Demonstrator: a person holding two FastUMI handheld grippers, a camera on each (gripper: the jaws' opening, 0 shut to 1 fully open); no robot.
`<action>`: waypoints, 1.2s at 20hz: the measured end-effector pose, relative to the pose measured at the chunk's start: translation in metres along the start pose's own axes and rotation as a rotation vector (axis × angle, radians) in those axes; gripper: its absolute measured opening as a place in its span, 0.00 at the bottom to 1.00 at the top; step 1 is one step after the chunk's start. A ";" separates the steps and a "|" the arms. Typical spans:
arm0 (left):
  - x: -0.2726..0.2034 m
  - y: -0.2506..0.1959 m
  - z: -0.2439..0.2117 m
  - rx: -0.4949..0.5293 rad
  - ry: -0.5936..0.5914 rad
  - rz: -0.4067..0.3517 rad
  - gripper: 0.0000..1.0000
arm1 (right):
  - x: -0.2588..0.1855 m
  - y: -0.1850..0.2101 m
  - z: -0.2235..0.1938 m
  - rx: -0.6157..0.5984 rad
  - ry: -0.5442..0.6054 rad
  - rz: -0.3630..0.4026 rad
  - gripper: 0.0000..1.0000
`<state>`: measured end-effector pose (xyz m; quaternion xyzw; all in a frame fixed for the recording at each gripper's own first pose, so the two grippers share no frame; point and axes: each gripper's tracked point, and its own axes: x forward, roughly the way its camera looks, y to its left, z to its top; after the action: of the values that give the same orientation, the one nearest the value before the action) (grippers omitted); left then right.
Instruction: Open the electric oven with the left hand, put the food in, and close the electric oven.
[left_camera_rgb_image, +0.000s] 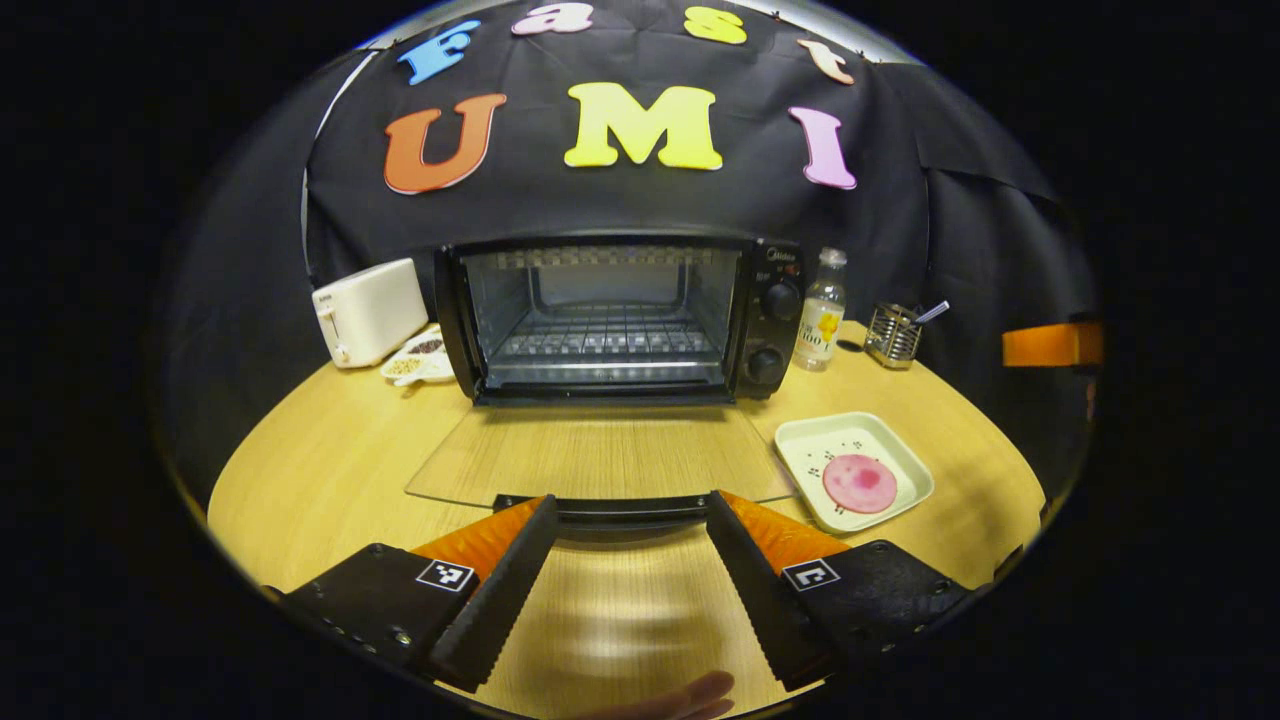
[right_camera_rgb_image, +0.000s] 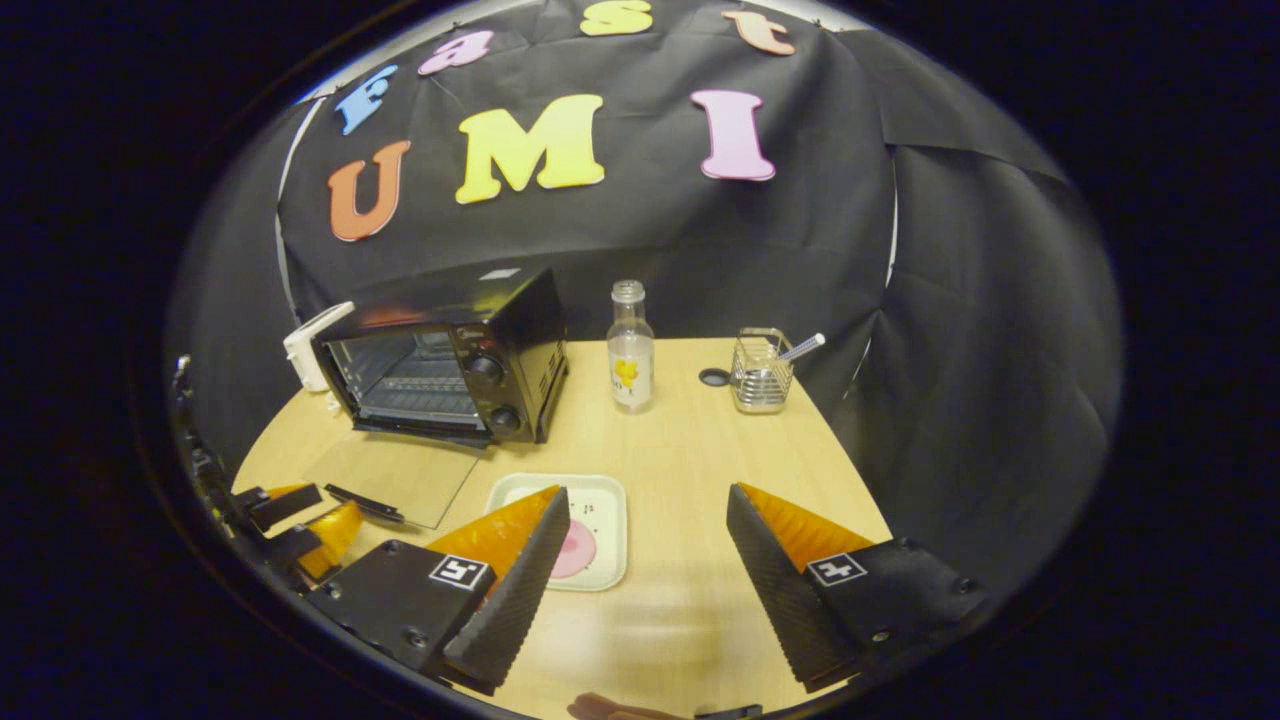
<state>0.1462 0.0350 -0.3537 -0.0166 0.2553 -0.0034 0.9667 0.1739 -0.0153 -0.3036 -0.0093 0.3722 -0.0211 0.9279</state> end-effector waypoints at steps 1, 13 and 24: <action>-0.011 0.002 0.010 0.007 -0.038 0.009 0.96 | 0.009 0.000 -0.004 0.009 0.026 0.002 0.96; -0.142 0.027 0.101 0.010 -0.398 0.106 0.95 | 0.096 -0.002 -0.067 0.002 0.363 0.072 0.87; -0.166 0.057 0.094 -0.009 -0.384 0.163 0.95 | 0.125 0.030 -0.086 0.093 0.643 0.328 0.07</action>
<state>0.0483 0.0975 -0.1923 -0.0007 0.0666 0.0790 0.9946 0.2057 0.0090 -0.4532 0.0998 0.6402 0.1091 0.7538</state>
